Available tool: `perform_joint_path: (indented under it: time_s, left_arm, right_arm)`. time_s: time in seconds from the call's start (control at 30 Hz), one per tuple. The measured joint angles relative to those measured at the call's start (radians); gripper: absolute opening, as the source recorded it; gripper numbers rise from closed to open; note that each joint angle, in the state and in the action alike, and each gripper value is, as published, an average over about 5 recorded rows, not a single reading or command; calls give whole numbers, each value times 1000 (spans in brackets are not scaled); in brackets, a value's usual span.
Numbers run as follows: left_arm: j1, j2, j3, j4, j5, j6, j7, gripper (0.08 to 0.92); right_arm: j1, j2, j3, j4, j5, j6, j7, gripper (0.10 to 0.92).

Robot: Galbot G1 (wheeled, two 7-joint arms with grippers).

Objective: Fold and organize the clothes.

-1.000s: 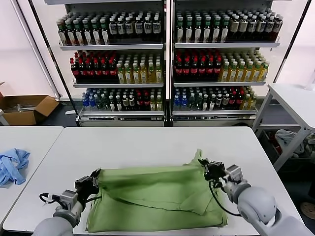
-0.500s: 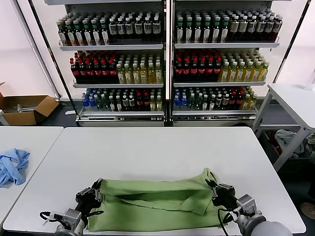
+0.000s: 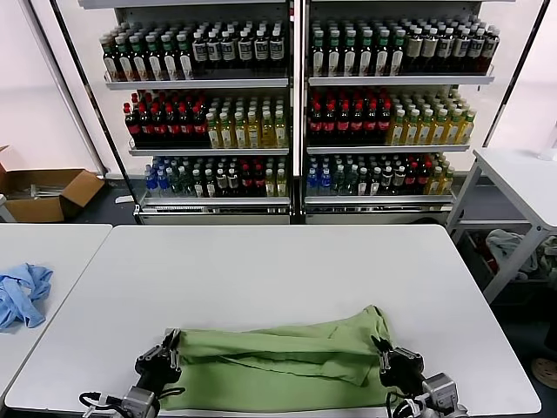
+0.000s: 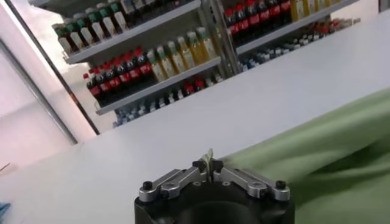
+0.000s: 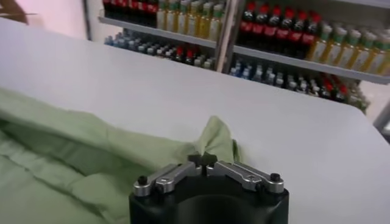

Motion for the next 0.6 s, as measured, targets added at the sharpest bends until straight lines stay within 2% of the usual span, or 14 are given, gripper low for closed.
perform_joint_path:
  time_s: [0.37, 0.6]
  left_arm:
    - [43, 15, -10, -25, 29, 14, -21, 552]
    - [93, 32, -59, -106, -25, 24, -45, 749]
  right_arm:
    - [-2, 68, -13, -8, 29, 39, 233, 593]
    - [-7, 70, 41, 14, 16, 59, 289, 782]
